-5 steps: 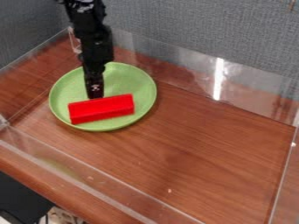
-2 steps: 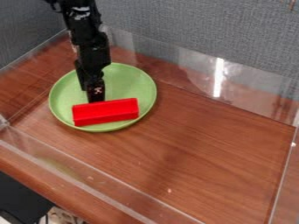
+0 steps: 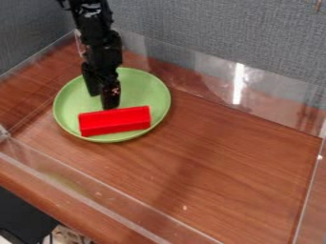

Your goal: Move the red object from the green plate to the table

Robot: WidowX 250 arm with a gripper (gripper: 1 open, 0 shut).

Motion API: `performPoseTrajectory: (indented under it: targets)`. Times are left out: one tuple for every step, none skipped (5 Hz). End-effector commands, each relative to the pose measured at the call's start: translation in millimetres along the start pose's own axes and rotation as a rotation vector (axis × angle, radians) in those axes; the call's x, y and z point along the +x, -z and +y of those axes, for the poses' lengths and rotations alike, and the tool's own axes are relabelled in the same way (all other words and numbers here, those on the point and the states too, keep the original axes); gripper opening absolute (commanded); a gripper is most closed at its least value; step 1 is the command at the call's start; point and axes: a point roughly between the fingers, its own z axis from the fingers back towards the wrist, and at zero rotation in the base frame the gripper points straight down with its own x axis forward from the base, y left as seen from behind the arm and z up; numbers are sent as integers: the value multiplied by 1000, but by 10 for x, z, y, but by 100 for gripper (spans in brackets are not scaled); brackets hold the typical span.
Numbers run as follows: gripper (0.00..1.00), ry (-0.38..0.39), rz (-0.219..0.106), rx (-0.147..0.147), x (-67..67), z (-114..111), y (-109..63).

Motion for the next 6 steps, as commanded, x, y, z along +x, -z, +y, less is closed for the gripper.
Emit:
performPoseTrajectory:
  targets:
    - [100,24,14,-15,-30,51,7]
    - [100,52,36,-33,-54,85,17]
    - [100,27,51,-50,-2,-27,32]
    - [0,2,65,-67,51,-137,44]
    - [0,1,78,-77,36,-144,26]
    - [0,12,73,-71,9,-193,-126]
